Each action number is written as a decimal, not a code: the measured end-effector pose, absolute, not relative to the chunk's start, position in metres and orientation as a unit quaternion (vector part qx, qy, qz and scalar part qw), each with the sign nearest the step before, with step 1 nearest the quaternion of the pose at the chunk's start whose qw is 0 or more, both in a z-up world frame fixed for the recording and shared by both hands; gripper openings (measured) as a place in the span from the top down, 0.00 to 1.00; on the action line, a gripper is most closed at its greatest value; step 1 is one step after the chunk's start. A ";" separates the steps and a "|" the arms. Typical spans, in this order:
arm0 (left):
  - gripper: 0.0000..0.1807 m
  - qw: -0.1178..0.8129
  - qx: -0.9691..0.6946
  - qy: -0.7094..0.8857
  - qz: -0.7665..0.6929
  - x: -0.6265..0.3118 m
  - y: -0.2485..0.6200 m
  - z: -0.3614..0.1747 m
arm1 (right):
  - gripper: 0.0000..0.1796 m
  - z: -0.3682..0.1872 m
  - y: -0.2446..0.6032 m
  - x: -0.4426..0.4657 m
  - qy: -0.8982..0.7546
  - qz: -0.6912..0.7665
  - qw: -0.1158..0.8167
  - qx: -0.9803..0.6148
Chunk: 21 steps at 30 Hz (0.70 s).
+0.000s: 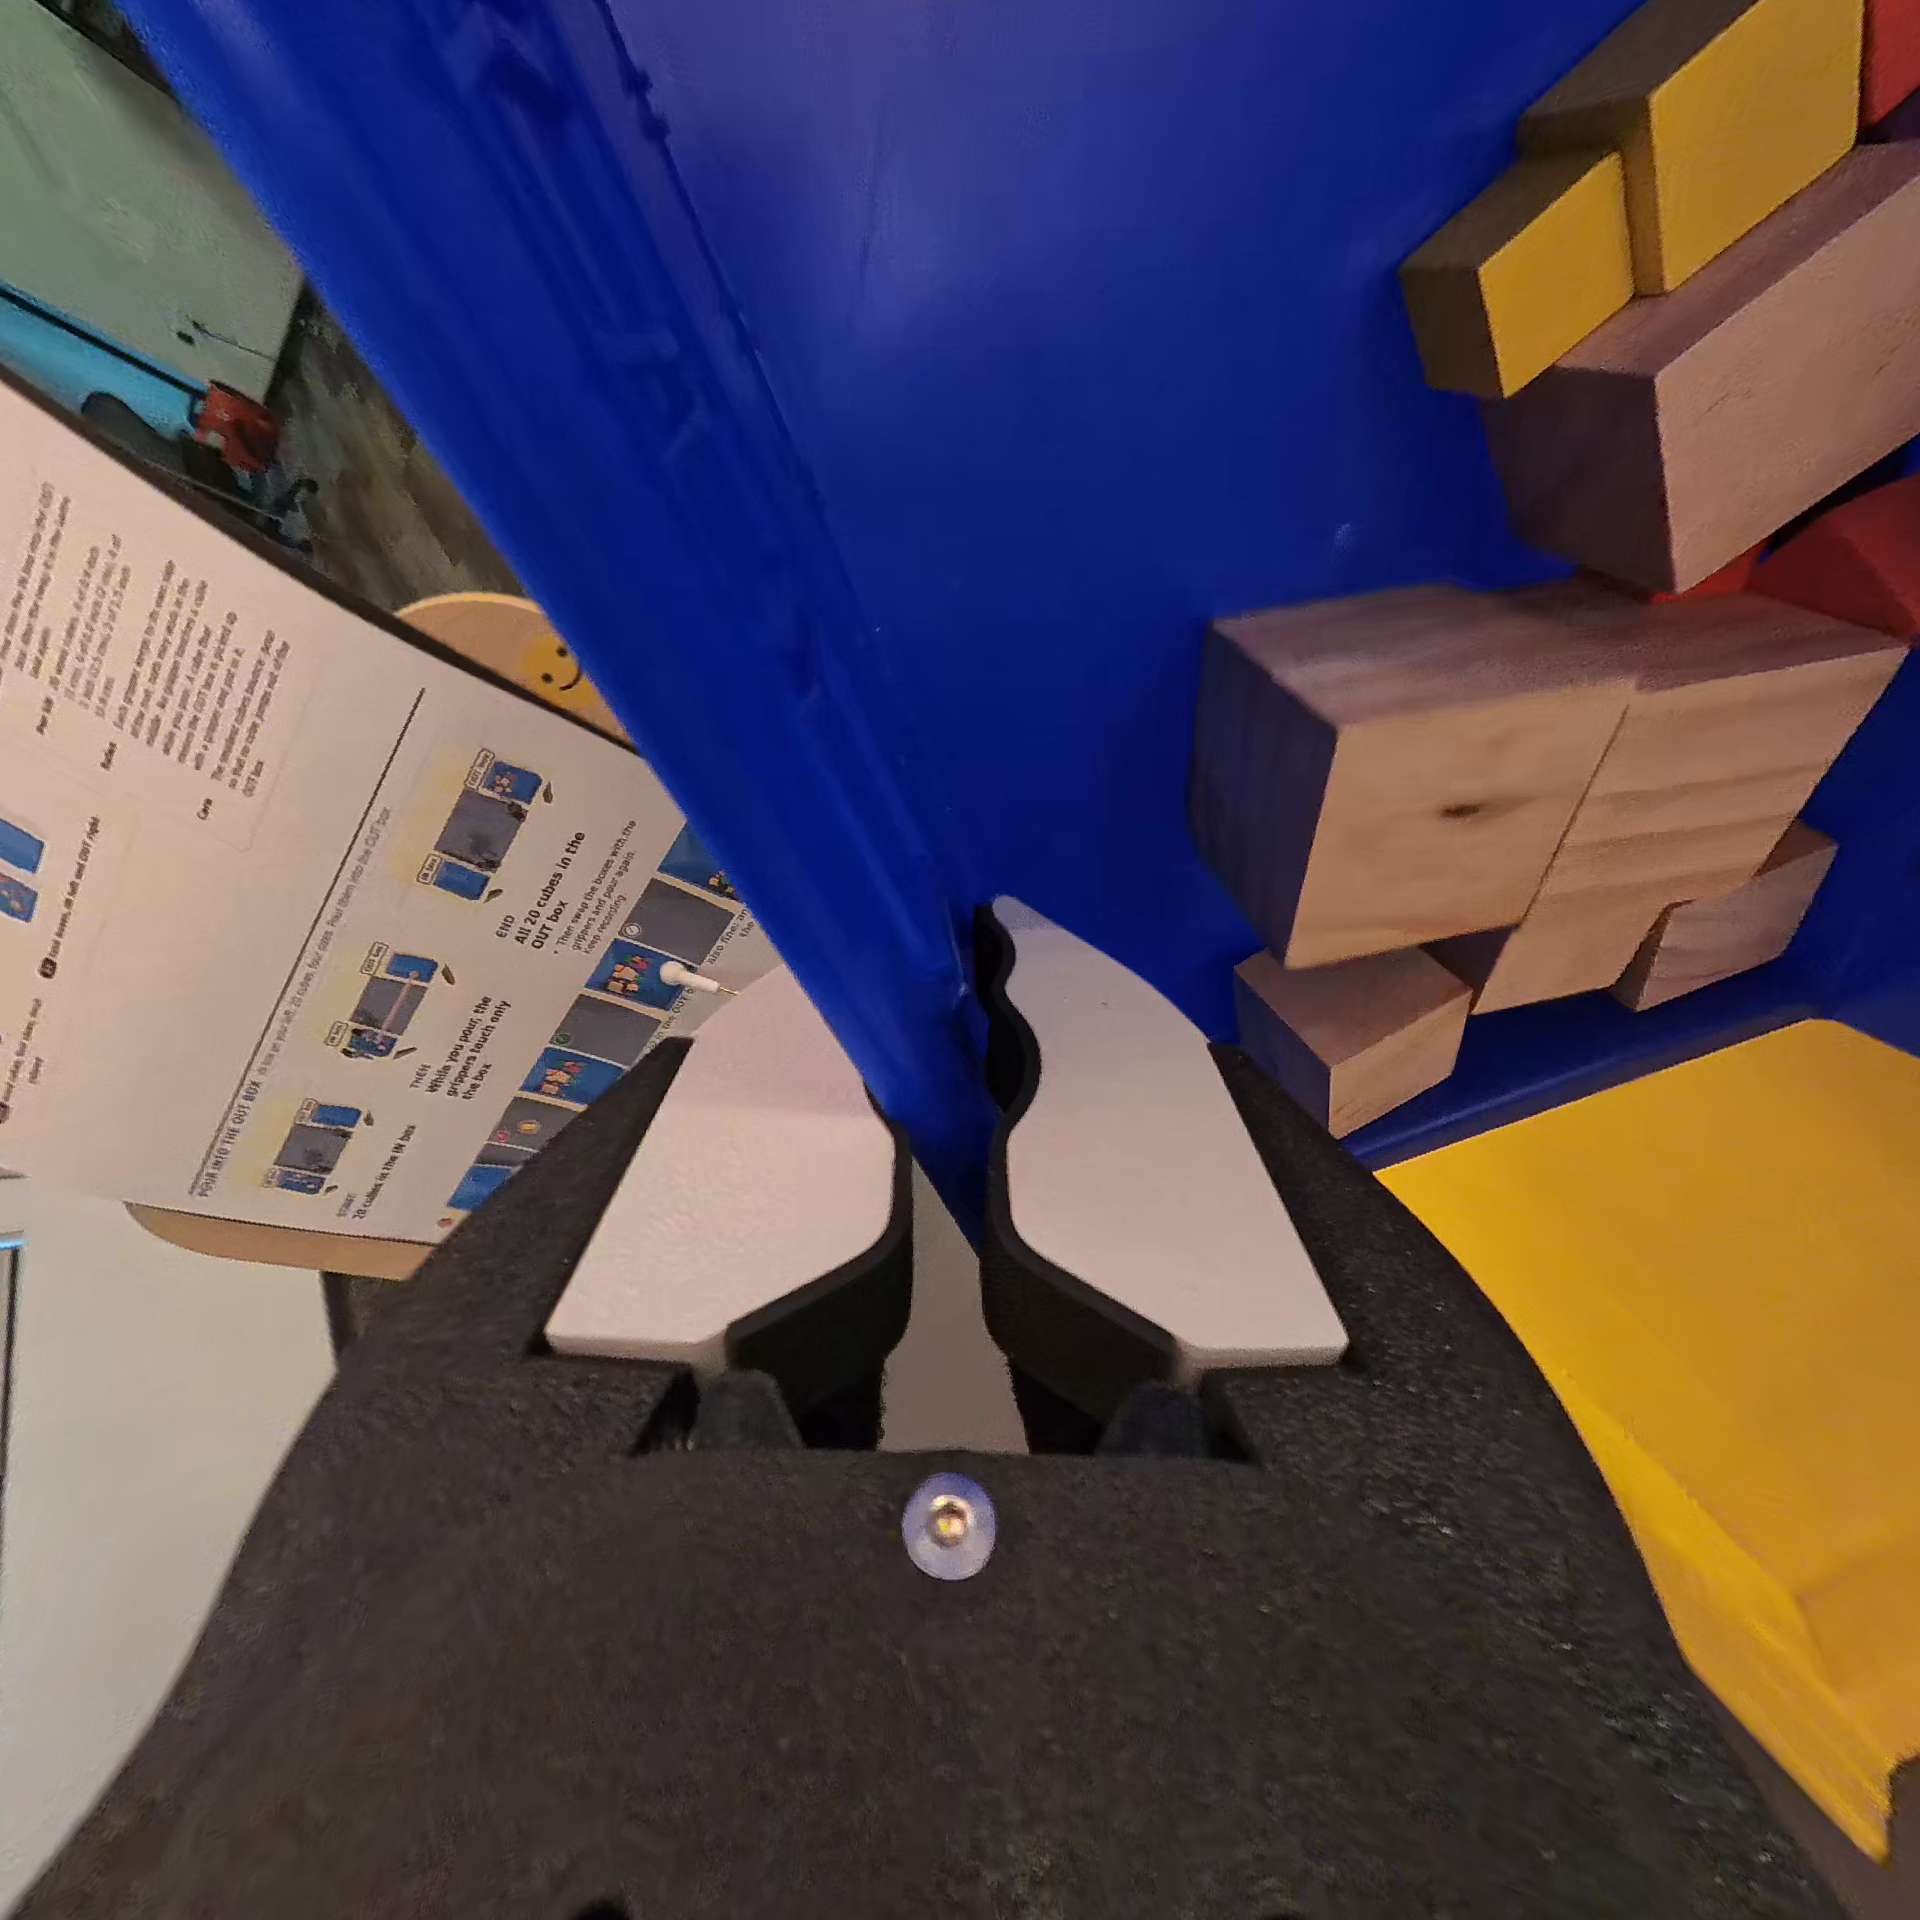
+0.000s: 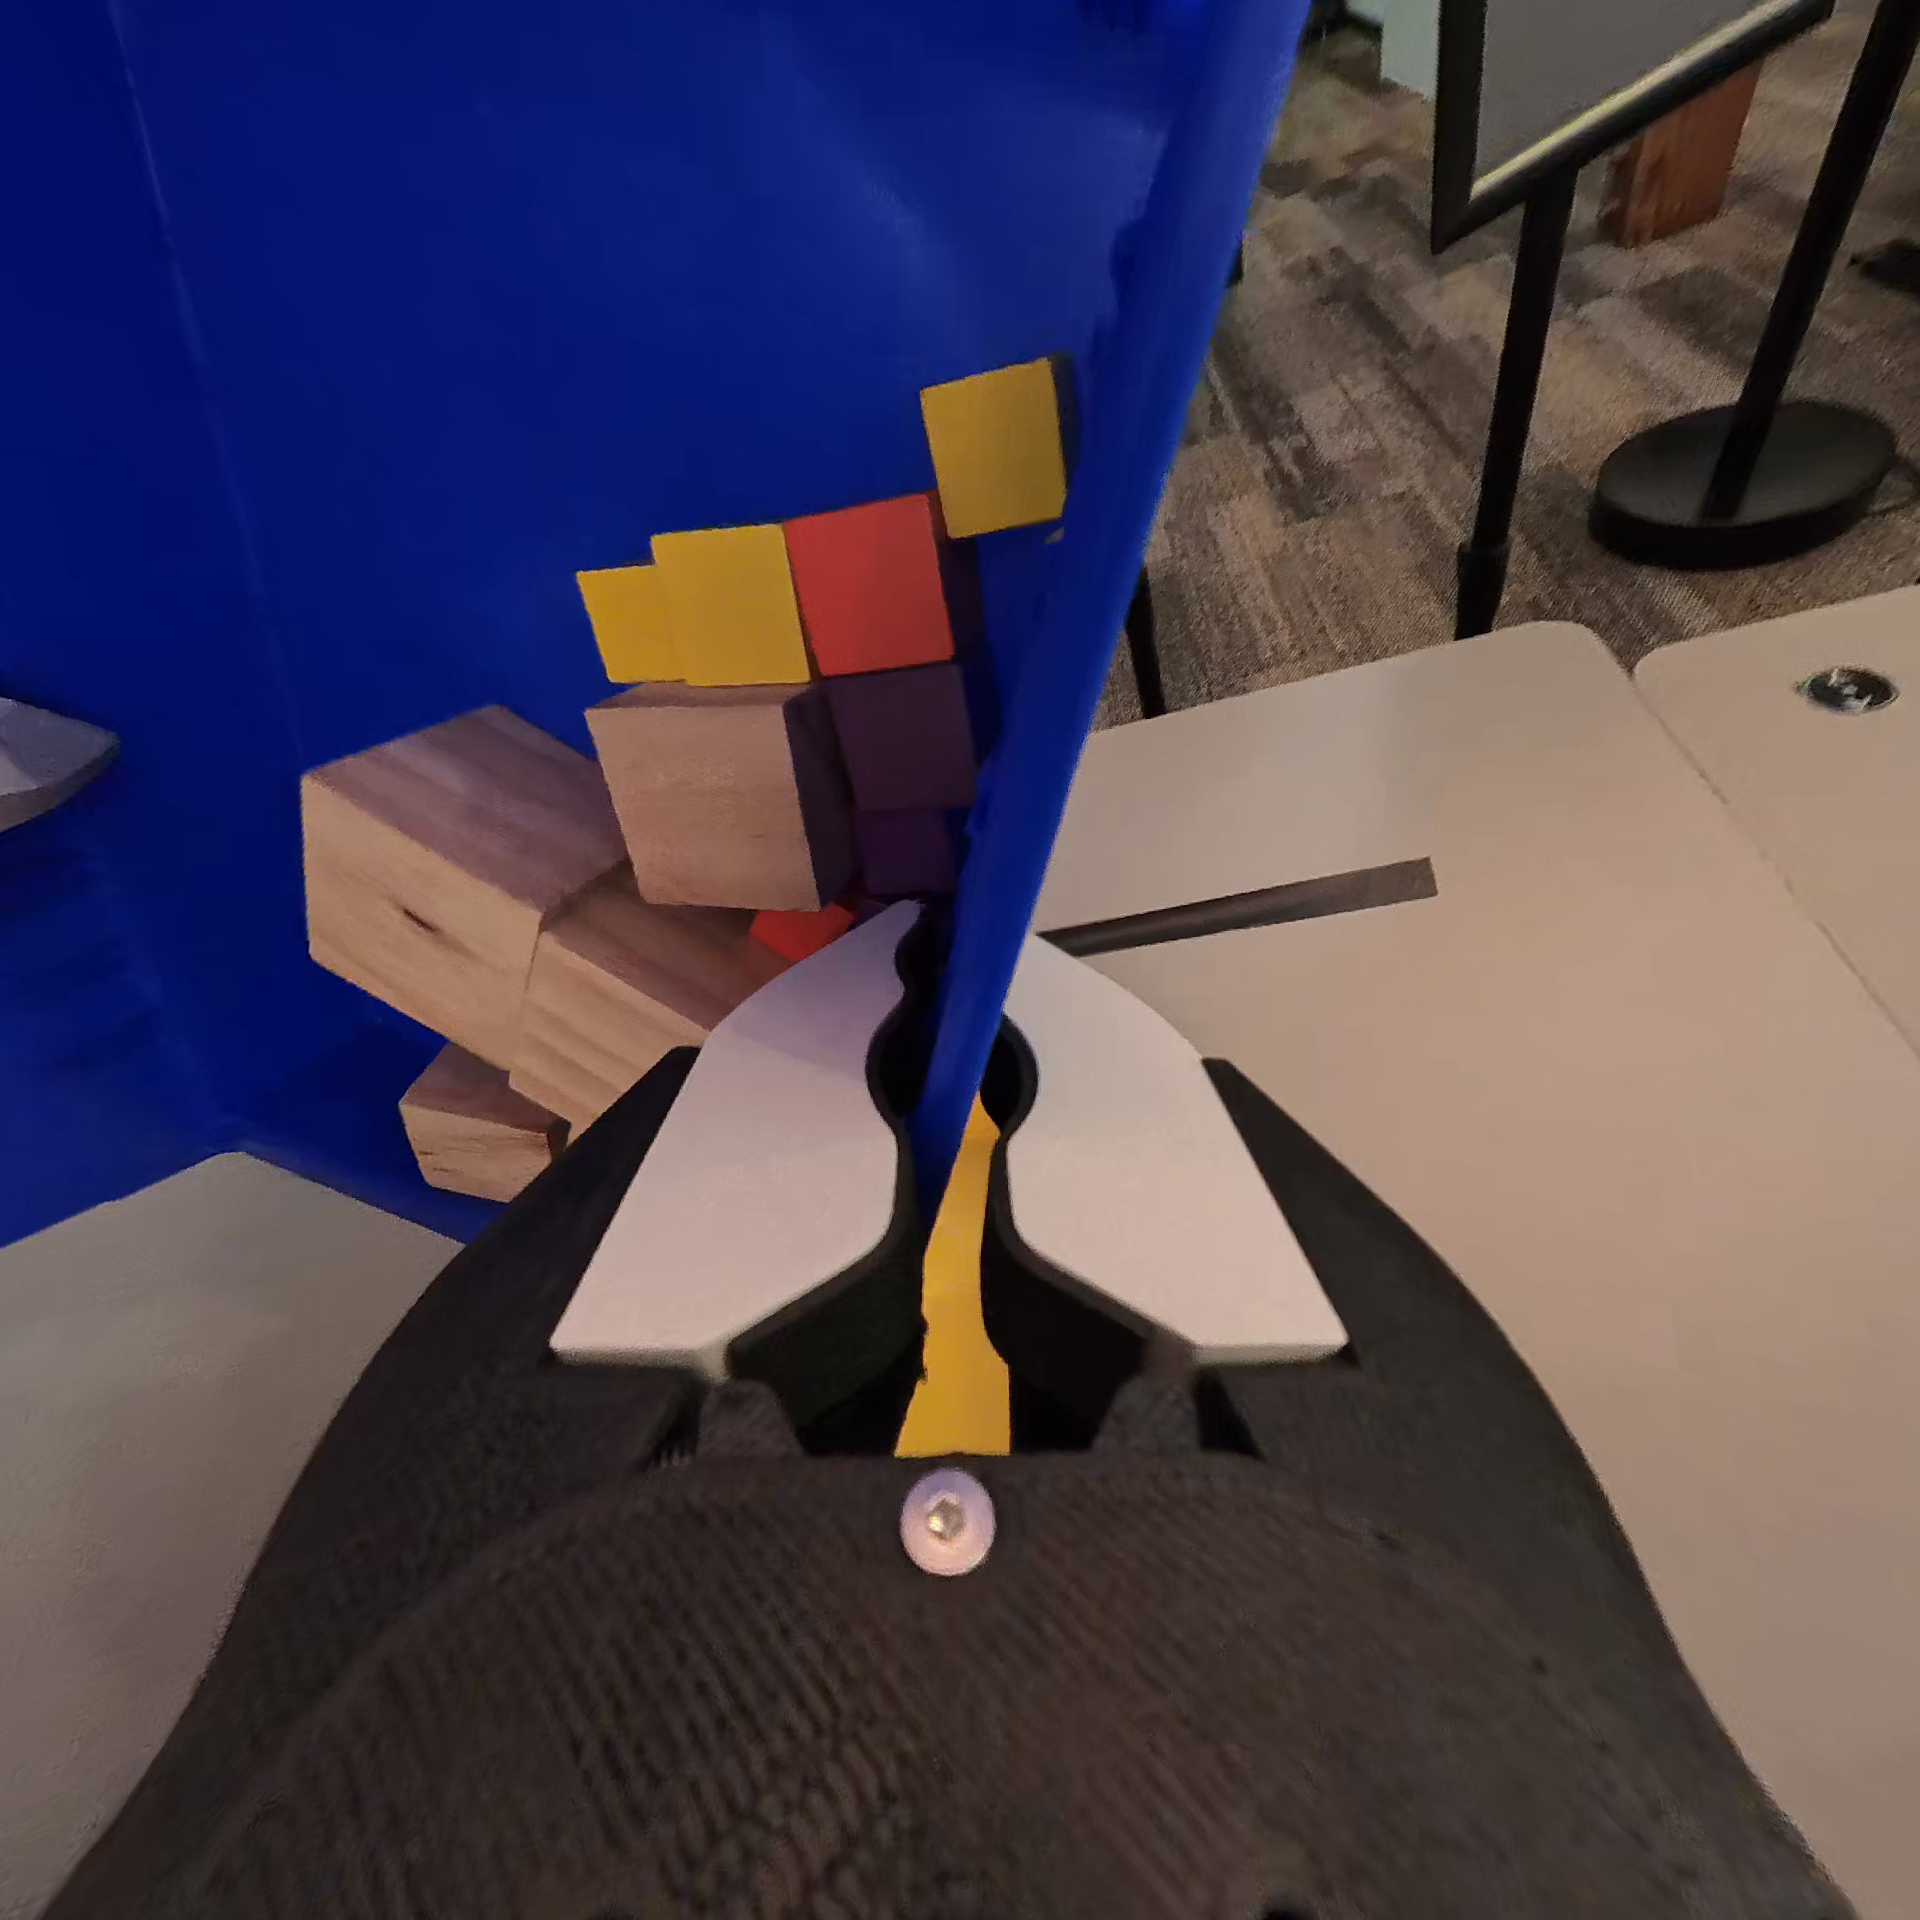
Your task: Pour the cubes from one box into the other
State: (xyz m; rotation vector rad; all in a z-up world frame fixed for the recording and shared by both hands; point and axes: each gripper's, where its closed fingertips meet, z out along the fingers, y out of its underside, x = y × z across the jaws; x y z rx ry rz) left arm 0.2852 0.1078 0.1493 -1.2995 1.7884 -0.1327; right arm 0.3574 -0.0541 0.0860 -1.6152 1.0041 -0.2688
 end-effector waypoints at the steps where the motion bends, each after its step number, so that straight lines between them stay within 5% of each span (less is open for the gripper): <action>1: 0.96 0.452 -0.526 0.718 -0.065 0.283 0.110 0.149 | 0.98 0.088 -0.053 0.357 0.423 -0.125 0.574 -0.690; 21: 0.95 0.486 -0.547 0.664 -0.152 0.252 0.131 0.127 | 0.97 0.100 -0.032 0.338 0.353 -0.192 0.560 -0.724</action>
